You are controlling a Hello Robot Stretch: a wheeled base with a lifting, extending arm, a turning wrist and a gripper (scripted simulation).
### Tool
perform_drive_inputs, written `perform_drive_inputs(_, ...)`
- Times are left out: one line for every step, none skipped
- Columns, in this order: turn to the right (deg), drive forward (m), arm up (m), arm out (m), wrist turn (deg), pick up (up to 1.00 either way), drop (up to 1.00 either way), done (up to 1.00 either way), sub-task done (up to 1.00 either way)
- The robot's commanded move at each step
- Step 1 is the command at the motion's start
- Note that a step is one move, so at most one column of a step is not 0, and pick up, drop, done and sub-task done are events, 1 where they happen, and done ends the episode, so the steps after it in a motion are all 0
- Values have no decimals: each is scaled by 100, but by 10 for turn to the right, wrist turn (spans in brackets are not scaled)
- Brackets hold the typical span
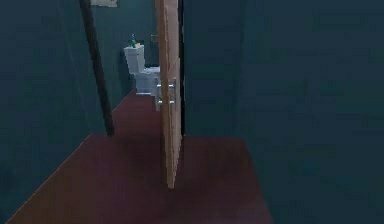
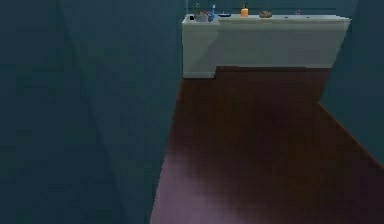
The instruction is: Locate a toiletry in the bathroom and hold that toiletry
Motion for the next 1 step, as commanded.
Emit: perform_drive_inputs(0,10,0,0,0,0,0,0,0)
